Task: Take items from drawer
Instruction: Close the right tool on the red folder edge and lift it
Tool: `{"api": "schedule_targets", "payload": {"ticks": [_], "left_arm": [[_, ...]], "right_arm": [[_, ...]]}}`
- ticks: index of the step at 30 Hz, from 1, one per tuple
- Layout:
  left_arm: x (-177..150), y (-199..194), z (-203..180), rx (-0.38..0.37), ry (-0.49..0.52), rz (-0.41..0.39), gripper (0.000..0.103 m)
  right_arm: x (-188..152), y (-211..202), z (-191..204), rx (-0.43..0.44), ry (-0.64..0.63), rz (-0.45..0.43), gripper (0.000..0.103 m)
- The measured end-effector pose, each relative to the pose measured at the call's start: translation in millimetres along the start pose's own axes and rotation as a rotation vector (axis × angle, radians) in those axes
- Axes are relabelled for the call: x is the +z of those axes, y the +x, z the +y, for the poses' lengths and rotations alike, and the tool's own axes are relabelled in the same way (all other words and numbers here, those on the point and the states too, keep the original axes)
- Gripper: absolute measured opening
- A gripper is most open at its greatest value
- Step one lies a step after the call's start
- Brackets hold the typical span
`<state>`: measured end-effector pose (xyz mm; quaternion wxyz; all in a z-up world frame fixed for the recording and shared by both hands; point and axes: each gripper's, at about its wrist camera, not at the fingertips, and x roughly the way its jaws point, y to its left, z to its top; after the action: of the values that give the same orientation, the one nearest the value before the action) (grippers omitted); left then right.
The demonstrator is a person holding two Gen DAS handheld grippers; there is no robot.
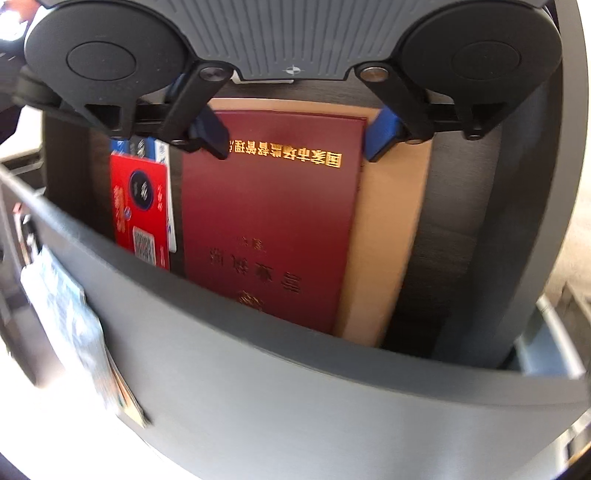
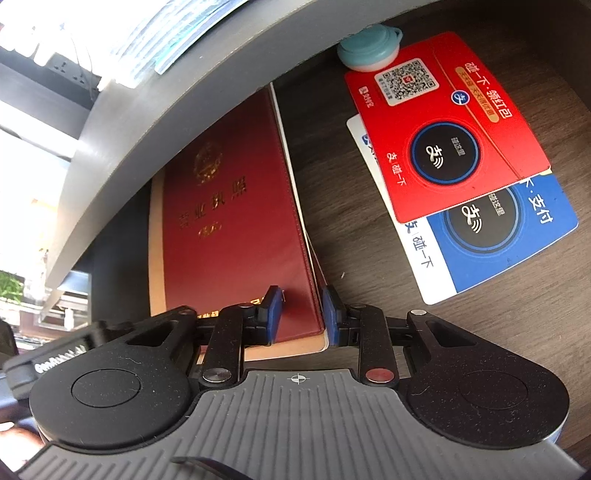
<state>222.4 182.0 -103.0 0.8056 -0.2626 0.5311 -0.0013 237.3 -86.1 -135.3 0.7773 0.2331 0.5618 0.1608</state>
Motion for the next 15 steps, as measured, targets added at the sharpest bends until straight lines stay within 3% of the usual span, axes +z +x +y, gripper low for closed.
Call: {"api": "schedule_targets", "payload": {"ticks": [3,14,15], "left_arm": [[-5,-12,10,-0.102,-0.053,-0.027,0.065],[-20,-54,47,-0.485,-0.244,-0.121,0.066],[-19,-53,47,-0.527,-0.251,-0.116,0.065]], "right_arm": [[3,1,1,0.011,0.006,0.0,0.03],[1,-7,-3,0.051,0.006,-0.046,0.031],[1,-9,-3,0.068,0.0,-0.053,0.019]]}}
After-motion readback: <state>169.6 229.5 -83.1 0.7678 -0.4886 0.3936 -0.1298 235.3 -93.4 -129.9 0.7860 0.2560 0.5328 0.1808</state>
